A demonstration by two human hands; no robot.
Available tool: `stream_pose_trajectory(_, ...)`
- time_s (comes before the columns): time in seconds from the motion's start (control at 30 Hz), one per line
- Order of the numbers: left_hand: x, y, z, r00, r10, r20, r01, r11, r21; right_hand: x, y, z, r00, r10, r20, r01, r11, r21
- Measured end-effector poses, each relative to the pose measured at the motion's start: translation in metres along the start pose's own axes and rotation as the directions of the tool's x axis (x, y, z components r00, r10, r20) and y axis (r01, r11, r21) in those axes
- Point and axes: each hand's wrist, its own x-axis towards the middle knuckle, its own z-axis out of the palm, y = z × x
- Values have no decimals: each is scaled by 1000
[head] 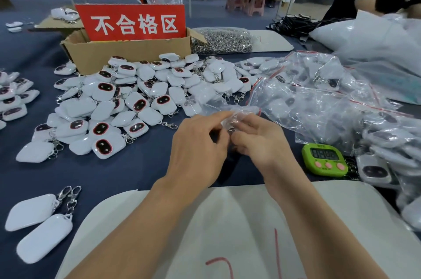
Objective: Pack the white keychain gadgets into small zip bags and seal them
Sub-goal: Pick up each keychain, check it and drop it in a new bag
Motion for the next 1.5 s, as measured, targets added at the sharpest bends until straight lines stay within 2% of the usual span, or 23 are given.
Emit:
stream_pose_trajectory(0.1, 1, 2, 0, 1000, -14, 7, 14, 1000, -18, -1, 0, -2, 981, -107, -163, 43, 935, -351)
stream_pose_trajectory(0.17, 3, 3, -5, 998, 9, -69, -6, 999, 39, -2, 1, -2, 956, -147, -254, 2, 869, -495)
stream_pose_trajectory(0.27, 19, -16, -24, 973, 61, -221, 29, 923, 384, -1, -1, -5, 864, -257, -432, -30, 831, -555)
stream_pose_trajectory(0.33, 31, -42, -44, 973, -69, -221, 182, 815, 550, -1, -4, -6, 811, -347, -471, 30, 829, -558)
stream_pose_trajectory(0.4, 36, -65, -59, 946, -271, -175, 320, 714, 623, -5, -7, 0, 820, -386, -422, 130, 845, -519)
stream_pose_trajectory(0.47, 36, -76, -63, 918, -375, -127, 364, 675, 642, -10, -7, 12, 869, -382, -313, 200, 852, -484)
stream_pose_trajectory(0.57, 35, -75, -59, 941, -334, -47, 279, 692, 666, -17, -3, 29, 940, -318, -126, 231, 862, -452)
stream_pose_trajectory(0.67, 34, -73, -56, 963, -264, 54, 165, 736, 657, -17, 1, 37, 981, -196, -5, 174, 883, -436)
stream_pose_trajectory(0.83, 34, -64, -49, 970, -229, 85, 170, 883, 438, -15, 2, 36, 988, -151, 4, 136, 874, -466)
stream_pose_trajectory(0.97, 30, -61, -42, 960, -266, 85, 192, 848, 494, -14, 2, 36, 996, -87, 4, 81, 899, -431)
stream_pose_trajectory(1.07, 31, -58, -39, 972, -232, 33, 182, 837, 516, -13, 2, 36, 998, -65, 4, 60, 897, -438)
stream_pose_trajectory(1.13, 30, -57, -38, 981, -190, -31, 183, 875, 448, -12, 2, 35, 998, -52, -19, 38, 898, -438)
stream_pose_trajectory(1.17, 31, -57, -39, 982, -179, -52, 186, 916, 355, -12, 2, 34, 999, -38, -31, 21, 905, -425)
stream_pose_trajectory(1.23, 31, -54, -40, 978, -202, -43, 204, 978, 40, -10, 0, 33, 999, -1, -44, -16, 924, -381)
stream_pose_trajectory(1.3, 32, -47, -38, 964, -263, 29, 260, 923, -284, -9, -2, 30, 999, 19, -51, -34, 947, -320)
stream_pose_trajectory(1.37, 34, -39, -34, 940, -319, 119, 336, 817, -469, -7, -5, 27, 999, 44, -30, -49, 982, -181)
stream_pose_trajectory(1.43, 33, -36, -31, 925, -329, 191, 379, 755, -535, -5, -8, 25, 995, 97, 34, -96, 995, -12)
stream_pose_trajectory(1.5, 33, -34, -30, 922, -323, 216, 388, 737, -553, -4, -9, 24, 989, 123, 84, -132, 986, 103)
